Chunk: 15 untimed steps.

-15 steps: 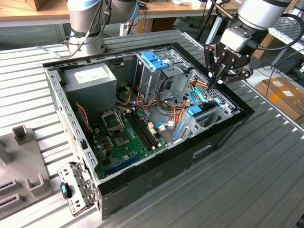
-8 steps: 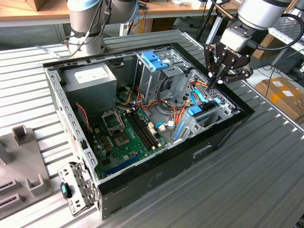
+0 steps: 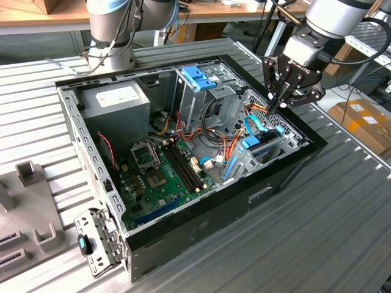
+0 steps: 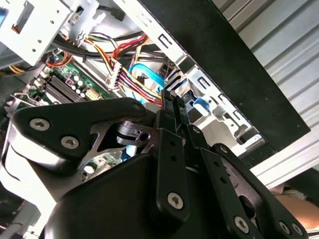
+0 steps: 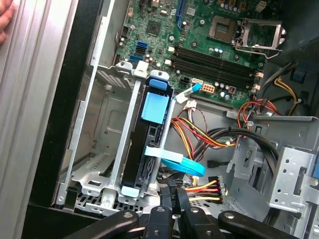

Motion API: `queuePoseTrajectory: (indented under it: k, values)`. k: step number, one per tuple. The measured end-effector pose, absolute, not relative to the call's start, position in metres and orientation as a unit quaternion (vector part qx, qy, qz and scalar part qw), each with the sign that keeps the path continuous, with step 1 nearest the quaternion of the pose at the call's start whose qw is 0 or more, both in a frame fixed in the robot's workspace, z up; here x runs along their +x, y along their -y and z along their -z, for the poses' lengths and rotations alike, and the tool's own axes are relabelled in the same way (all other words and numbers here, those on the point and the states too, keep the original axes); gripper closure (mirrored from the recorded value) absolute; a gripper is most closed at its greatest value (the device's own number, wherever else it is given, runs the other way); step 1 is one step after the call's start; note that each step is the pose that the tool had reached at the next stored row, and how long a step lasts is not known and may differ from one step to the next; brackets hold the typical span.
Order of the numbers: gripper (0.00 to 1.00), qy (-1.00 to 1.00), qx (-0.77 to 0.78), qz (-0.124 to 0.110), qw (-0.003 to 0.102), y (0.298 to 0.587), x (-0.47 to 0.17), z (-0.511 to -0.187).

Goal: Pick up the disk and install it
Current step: 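Insert the second disk wire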

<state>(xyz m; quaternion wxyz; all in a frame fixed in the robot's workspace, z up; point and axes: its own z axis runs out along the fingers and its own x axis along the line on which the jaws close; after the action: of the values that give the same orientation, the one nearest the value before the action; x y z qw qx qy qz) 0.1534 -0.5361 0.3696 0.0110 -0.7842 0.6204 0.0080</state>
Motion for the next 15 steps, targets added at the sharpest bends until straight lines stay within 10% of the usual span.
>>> queuePoseTrajectory:
  k: [15]
  values:
    - [0.84,-0.689,-0.724,-0.007,0.011,0.5424,0.1534,-0.3685]
